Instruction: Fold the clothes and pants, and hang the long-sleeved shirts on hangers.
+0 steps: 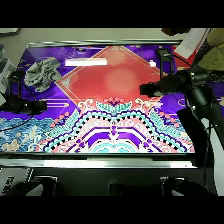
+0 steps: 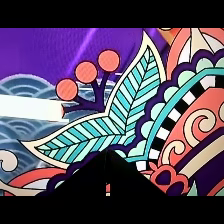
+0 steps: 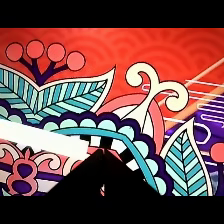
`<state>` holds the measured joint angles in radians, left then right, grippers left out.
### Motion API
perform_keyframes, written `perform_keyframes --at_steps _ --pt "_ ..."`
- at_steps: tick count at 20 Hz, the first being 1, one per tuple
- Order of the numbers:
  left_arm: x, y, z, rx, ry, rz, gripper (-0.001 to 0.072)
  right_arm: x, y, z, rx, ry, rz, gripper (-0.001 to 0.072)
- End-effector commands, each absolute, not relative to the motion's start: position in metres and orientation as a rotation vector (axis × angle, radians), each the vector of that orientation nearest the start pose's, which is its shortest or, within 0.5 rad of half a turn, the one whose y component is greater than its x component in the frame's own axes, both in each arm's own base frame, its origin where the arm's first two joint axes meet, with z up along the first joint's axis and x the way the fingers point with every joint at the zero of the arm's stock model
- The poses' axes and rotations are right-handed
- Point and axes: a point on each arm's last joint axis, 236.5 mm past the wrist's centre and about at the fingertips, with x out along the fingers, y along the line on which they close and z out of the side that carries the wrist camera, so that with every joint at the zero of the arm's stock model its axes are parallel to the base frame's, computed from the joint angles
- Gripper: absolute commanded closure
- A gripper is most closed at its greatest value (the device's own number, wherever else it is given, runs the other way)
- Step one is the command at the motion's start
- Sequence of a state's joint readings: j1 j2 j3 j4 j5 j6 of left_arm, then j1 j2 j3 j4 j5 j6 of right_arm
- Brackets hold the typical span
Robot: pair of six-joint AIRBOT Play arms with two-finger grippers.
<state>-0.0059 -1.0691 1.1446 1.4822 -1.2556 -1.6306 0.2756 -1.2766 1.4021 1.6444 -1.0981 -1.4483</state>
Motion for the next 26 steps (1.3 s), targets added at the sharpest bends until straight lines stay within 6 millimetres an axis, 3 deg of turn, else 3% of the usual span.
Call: perform_keyframes --at_steps 1,6,10,13,14,16,18,19,23,26 --pt "0.348 -0.022 0.072 -0.122 1.181 -0.029 0.0689 0.425 0.137 0.111 0.040 0.990 0.238 0.0674" --pt "0.348 -0.022 0.072 -0.122 1.181 -0.029 0.0689 0.425 0.137 0.111 0.040 0.990 0.238 0.0675" --pt "0.373 -0.017 0.076 -0.109 1.090 -0.013 0.0689 0.425 0.137 0.111 0.040 0.990 0.238 0.0674" --pt "0.377 -0.018 0.075 -0.111 1.085 -0.015 0.0687 0.425 0.137 0.111 0.040 0.990 0.238 0.0674" --pt "0.377 -0.015 0.075 -0.105 1.082 -0.008 0.0617 0.425 0.137 0.111 0.040 0.990 0.238 0.0674" --pt "0.408 -0.002 0.088 -0.184 0.941 0.070 -0.0013 0.425 0.137 0.111 0.041 0.990 0.239 0.0674" --pt "0.449 0.032 0.107 -0.270 0.774 0.182 -0.0013 0.425 0.137 0.111 0.041 0.990 0.238 0.0675" --pt "0.467 0.055 0.103 -0.335 0.745 0.243 -0.0013 0.425 0.137 0.111 0.041 0.990 0.238 0.0674" --pt "0.527 0.131 0.036 -0.448 0.758 0.391 -0.0013 0.425 0.137 0.111 0.041 0.990 0.238 0.0675" --pt "0.573 0.153 0.000 -0.452 0.703 0.399 -0.0013 0.425 0.137 0.111 0.041 0.990 0.238 0.0674"
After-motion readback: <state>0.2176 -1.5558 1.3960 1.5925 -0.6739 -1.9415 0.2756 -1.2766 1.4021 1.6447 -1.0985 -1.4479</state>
